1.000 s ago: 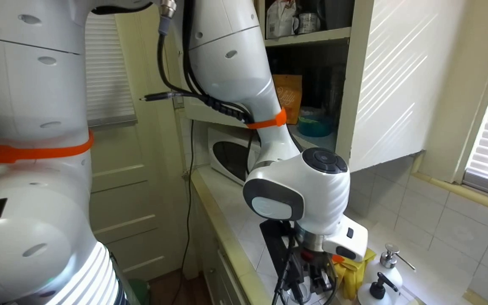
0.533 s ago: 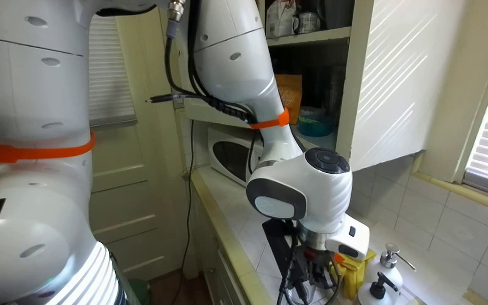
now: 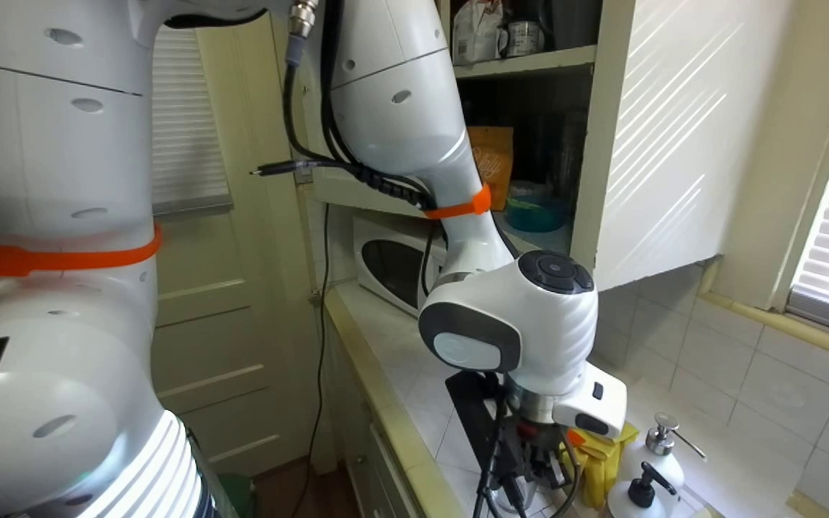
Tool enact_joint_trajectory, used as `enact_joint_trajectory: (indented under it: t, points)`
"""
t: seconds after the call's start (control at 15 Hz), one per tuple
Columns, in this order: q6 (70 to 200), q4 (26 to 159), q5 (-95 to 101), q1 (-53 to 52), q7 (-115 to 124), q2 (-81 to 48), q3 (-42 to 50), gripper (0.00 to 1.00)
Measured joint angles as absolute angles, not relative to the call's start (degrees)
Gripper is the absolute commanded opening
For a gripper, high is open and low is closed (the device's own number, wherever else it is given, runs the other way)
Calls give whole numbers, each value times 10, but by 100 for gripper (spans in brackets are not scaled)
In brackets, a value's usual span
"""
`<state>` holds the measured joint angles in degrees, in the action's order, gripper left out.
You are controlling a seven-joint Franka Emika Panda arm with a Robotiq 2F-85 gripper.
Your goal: Move the glass cup to the left
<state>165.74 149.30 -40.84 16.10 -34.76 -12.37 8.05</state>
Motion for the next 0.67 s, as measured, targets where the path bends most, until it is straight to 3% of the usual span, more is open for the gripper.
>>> enact_joint_trajectory:
  t: [0.67]
  points:
    - [1610, 1485, -189, 88, -186, -87, 98, 2]
